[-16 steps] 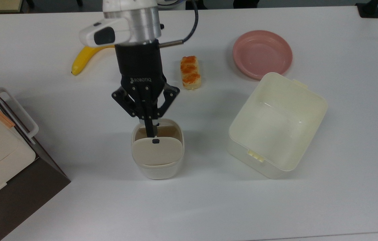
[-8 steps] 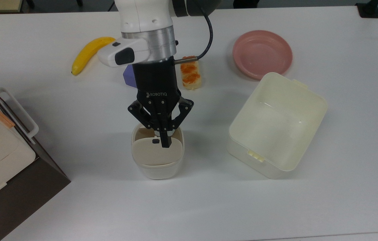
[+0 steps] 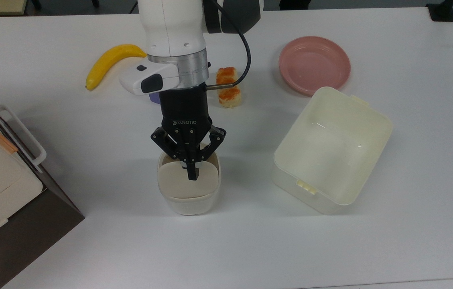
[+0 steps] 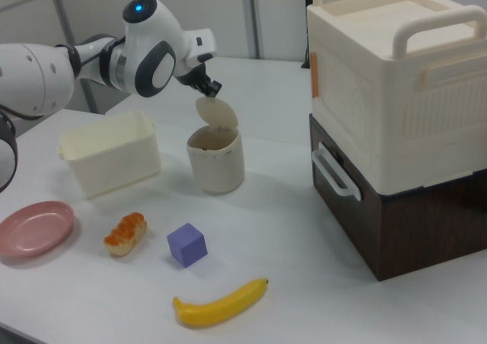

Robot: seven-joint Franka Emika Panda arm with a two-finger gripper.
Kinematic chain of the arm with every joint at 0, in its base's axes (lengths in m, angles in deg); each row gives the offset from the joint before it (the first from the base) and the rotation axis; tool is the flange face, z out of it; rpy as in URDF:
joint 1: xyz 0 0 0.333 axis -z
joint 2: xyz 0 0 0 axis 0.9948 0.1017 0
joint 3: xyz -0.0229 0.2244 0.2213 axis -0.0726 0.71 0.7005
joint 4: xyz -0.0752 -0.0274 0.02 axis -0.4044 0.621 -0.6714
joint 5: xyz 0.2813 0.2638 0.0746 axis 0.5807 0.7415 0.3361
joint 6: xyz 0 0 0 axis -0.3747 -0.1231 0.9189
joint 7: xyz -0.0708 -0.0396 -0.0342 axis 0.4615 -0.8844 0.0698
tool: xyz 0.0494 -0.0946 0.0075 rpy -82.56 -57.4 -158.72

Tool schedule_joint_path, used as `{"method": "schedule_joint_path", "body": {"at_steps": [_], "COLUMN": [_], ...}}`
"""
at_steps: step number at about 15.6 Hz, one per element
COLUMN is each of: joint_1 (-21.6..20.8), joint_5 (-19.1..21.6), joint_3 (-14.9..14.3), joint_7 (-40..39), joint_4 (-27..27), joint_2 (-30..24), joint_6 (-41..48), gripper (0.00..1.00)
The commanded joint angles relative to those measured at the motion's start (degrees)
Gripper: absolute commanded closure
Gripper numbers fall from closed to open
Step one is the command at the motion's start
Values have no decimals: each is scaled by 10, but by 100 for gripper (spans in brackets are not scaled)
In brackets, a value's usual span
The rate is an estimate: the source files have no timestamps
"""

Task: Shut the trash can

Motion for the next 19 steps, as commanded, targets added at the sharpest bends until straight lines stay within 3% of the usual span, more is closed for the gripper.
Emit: {"method": "schedule_joint_path", "body": {"at_steps": [1,10,19], "joint_1": [-4,-5,2], "joint_5": [-25,-86,-112], "joint_3": [-8,-14,-14], "joint_7": [10,-14,-73], "joint_4": [-40,-124,-191], "joint_2": [-20,-69,-75], "joint_6": [-9,-9,-7], "gripper": [100,100,100]}}
